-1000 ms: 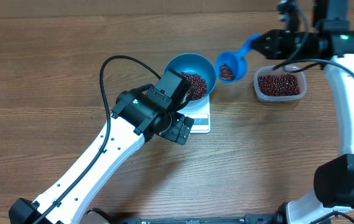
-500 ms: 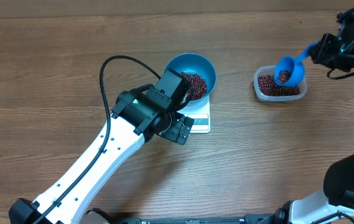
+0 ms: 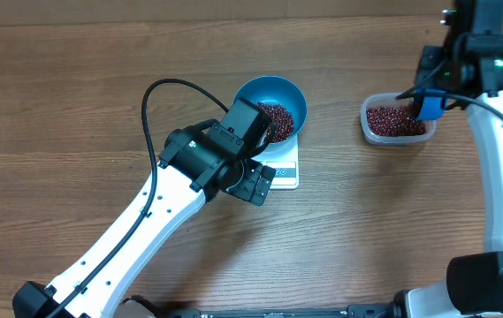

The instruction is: Scoop item into bowl and weigh 150g on scale

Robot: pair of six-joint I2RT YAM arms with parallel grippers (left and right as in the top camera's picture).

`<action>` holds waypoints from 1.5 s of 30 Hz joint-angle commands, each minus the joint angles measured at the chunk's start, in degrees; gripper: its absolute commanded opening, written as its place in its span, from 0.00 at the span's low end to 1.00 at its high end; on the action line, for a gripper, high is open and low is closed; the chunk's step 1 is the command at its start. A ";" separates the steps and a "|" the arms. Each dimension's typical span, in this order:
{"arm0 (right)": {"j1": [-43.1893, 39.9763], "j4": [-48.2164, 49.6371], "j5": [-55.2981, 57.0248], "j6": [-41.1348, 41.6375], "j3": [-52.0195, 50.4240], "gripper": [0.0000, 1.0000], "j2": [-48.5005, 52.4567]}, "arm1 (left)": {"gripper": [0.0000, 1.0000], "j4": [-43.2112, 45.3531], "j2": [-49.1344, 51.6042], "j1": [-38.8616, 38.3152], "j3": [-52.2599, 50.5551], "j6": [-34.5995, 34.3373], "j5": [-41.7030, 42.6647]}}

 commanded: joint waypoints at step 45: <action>-10.38 -8.72 -58.07 -6.14 -19.78 0.04 -18.16 | 1.00 0.07 -0.24 -0.02 1.11 -0.37 -0.37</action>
